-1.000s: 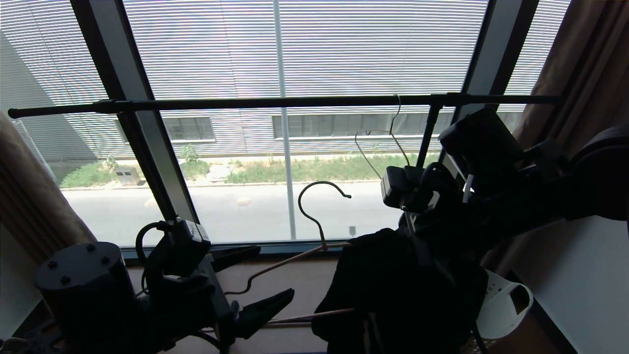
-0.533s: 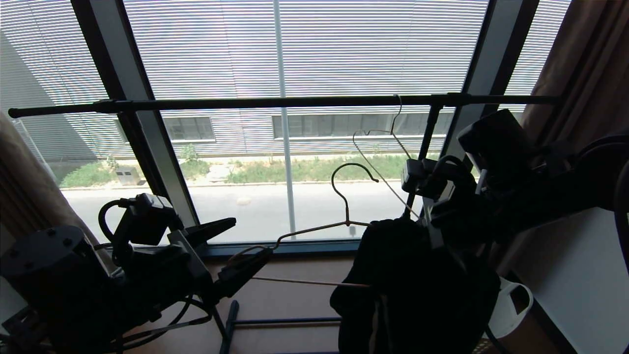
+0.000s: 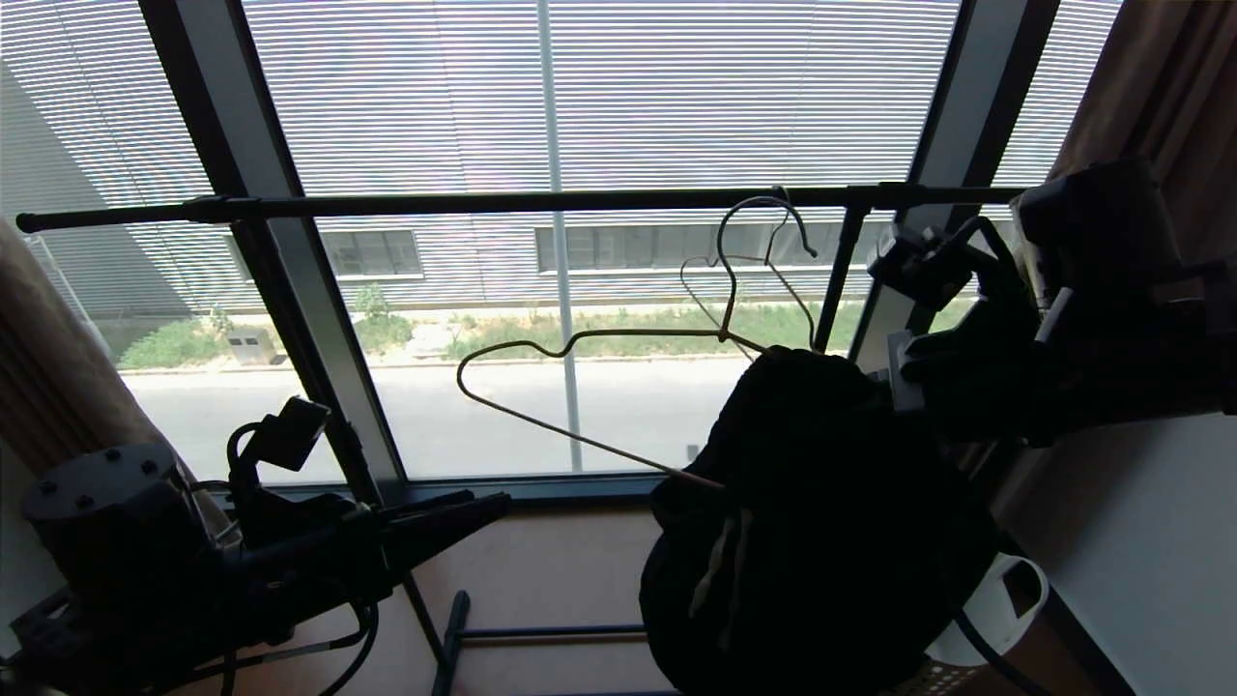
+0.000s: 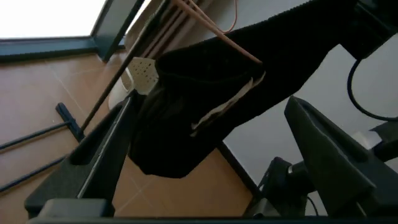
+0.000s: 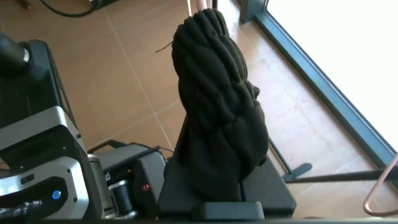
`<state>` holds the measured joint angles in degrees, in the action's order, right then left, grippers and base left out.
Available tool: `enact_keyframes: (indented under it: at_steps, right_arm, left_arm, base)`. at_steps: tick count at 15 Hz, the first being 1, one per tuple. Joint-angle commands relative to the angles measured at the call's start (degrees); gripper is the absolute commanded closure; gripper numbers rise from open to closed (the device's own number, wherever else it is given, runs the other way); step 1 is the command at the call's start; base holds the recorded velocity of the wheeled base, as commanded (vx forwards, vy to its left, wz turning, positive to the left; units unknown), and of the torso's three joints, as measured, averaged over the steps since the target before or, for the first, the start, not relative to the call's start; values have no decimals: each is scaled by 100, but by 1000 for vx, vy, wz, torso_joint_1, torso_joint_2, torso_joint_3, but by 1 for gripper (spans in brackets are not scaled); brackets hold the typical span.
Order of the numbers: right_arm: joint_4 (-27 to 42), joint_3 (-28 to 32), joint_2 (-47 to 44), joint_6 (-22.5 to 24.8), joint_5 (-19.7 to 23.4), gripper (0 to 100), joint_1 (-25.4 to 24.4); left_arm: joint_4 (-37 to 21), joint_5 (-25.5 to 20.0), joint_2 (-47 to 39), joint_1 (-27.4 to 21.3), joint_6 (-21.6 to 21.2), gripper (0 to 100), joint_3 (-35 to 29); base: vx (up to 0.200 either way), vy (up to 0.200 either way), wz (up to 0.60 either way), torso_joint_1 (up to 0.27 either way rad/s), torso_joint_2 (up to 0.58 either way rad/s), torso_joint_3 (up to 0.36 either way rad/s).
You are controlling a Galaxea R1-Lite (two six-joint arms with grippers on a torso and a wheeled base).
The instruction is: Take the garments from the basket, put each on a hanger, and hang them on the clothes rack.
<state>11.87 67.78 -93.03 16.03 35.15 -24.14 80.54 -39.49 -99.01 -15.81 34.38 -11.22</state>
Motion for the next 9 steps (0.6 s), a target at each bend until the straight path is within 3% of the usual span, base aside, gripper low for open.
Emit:
enact_keyframes:
  at_steps: [1,5,9]
  right_arm:
    - [-704,-845,540,-39,502,100,137]
    - [-1820,-1830,935,-30,1232,100,146]
    - [-1943,-2102,1419,-3,1434,100,129]
  left_arm:
    - [5,-235,-356,157,377,0,-83]
    - [-30,-244,-611,-27,421,0,-74]
    - [-135,-226,-786,-291,421,0,-47]
  base:
    - [0,0,0,0,0,0]
    - [0,0,0,0,0,0]
    - [0,0,0,0,0,0]
